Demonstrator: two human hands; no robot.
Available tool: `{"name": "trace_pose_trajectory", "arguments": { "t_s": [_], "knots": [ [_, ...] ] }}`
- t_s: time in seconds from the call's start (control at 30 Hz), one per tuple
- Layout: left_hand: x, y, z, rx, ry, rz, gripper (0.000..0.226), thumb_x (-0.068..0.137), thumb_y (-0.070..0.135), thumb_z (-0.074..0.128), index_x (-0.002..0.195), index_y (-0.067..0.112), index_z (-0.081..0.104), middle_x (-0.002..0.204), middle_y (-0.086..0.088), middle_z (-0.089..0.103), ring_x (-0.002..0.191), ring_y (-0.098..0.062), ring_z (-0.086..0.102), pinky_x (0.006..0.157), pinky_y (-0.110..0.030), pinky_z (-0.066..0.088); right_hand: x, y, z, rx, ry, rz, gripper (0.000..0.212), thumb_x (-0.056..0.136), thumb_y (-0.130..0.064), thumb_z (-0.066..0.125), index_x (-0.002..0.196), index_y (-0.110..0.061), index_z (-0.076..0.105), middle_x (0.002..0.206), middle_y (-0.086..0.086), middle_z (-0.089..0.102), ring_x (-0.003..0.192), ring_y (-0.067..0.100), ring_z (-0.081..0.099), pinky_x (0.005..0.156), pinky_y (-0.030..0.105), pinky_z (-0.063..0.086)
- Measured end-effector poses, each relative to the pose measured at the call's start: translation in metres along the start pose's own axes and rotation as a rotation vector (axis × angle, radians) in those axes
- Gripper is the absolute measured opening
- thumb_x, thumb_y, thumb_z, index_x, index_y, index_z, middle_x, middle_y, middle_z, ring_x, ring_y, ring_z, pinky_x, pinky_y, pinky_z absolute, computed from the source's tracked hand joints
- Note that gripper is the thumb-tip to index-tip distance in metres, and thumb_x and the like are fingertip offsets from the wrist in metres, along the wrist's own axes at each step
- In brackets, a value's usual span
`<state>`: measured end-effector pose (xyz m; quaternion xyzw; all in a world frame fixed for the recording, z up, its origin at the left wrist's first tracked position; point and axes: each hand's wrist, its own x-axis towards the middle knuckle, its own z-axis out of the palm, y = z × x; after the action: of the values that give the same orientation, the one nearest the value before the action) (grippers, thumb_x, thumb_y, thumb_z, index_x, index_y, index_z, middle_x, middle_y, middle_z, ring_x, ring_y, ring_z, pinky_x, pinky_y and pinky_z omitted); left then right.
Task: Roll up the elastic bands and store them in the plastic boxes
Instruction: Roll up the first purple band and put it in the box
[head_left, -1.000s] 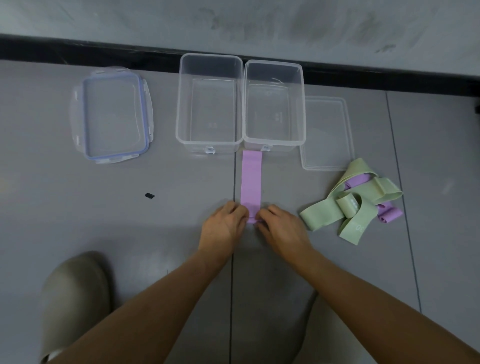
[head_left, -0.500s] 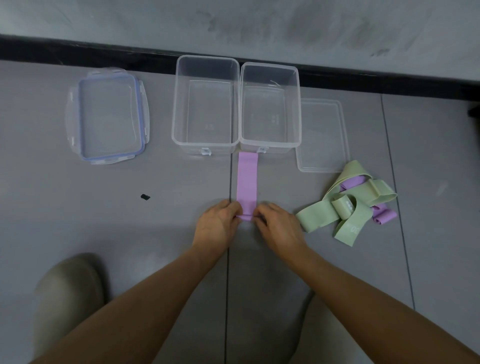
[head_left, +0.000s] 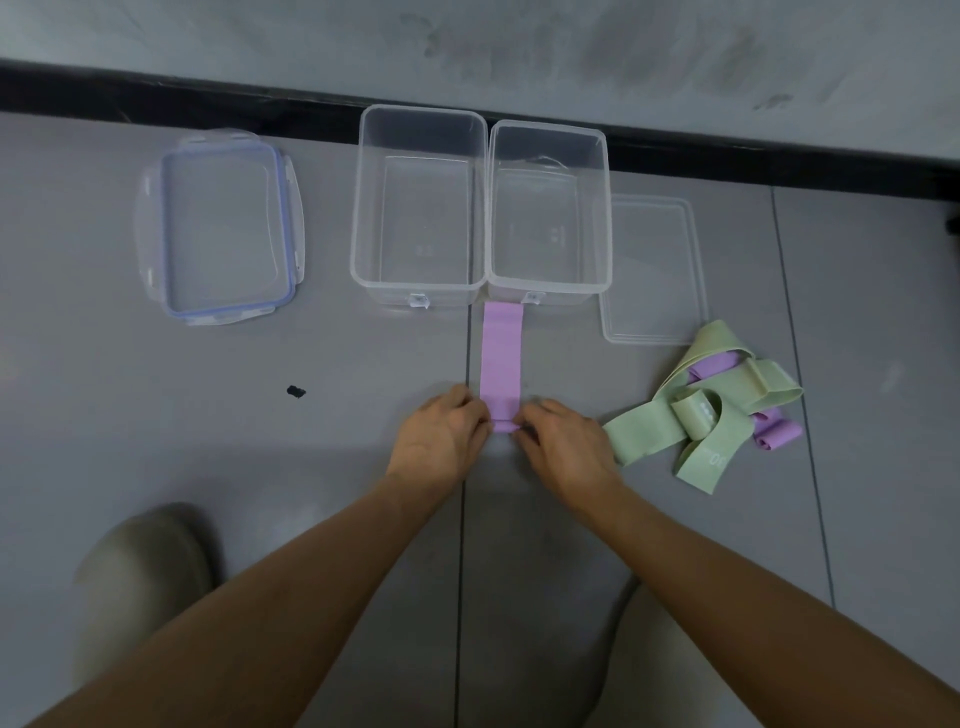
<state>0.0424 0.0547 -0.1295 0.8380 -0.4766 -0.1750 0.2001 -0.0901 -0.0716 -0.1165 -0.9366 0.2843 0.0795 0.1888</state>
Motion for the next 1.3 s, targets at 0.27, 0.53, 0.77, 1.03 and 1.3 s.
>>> {"name": "trace_pose_trajectory", "arguments": {
  "t_s": [0.27, 0.53, 0.77, 1.03, 1.3],
  "knots": [
    [0.008, 0.000, -0.007, 0.024, -0.096, -0.025, 0.017, 0.087, 0.034, 0.064, 0.093, 0.019, 0.069, 0.096, -0.003, 0.061, 0.086, -0.031, 0.061, 0.070, -0.038, 0.052, -0.003, -0.001, 0.003, 0.068, 0.018, 0.052, 0.023, 0.093, -0.039, 0.059, 0.111, -0.024, 0.060, 0.106, 0.003, 0.053, 0.082, 0.034, 0.063, 0.064, 0.041, 0.051],
    [0.011, 0.004, -0.007, -0.072, -0.088, -0.086, 0.014, 0.086, 0.029, 0.062, 0.096, 0.020, 0.061, 0.101, -0.004, 0.059, 0.085, -0.033, 0.061, 0.068, -0.041, 0.051, 0.002, 0.001, -0.002, 0.068, -0.006, 0.007, 0.019, 0.095, -0.035, 0.056, 0.108, -0.025, 0.065, 0.100, 0.002, 0.056, 0.081, 0.031, 0.064, 0.066, 0.041, 0.052],
    [0.006, 0.005, -0.004, 0.009, -0.029, 0.030, 0.017, 0.081, 0.029, 0.071, 0.090, 0.016, 0.065, 0.092, -0.006, 0.060, 0.075, -0.032, 0.061, 0.058, -0.037, 0.049, 0.002, -0.001, -0.002, 0.091, -0.015, 0.024, 0.015, 0.095, -0.033, 0.056, 0.107, -0.024, 0.060, 0.105, 0.002, 0.055, 0.083, 0.030, 0.064, 0.067, 0.042, 0.053],
    [0.015, 0.002, -0.001, -0.014, -0.014, -0.056, 0.012, 0.088, 0.027, 0.062, 0.091, 0.018, 0.070, 0.093, -0.004, 0.061, 0.078, -0.031, 0.062, 0.067, -0.041, 0.054, 0.006, 0.001, -0.008, 0.124, 0.042, 0.044, 0.019, 0.096, -0.035, 0.054, 0.109, -0.024, 0.064, 0.103, 0.002, 0.060, 0.086, 0.030, 0.065, 0.071, 0.040, 0.052],
    [0.017, 0.006, -0.003, -0.058, -0.040, -0.103, 0.011, 0.088, 0.025, 0.061, 0.094, 0.018, 0.066, 0.094, -0.005, 0.064, 0.083, -0.032, 0.062, 0.071, -0.037, 0.050, 0.011, 0.000, -0.008, 0.125, 0.001, 0.046, 0.014, 0.093, -0.039, 0.057, 0.099, -0.027, 0.061, 0.099, -0.001, 0.058, 0.082, 0.027, 0.064, 0.069, 0.037, 0.051]
  ]
}}
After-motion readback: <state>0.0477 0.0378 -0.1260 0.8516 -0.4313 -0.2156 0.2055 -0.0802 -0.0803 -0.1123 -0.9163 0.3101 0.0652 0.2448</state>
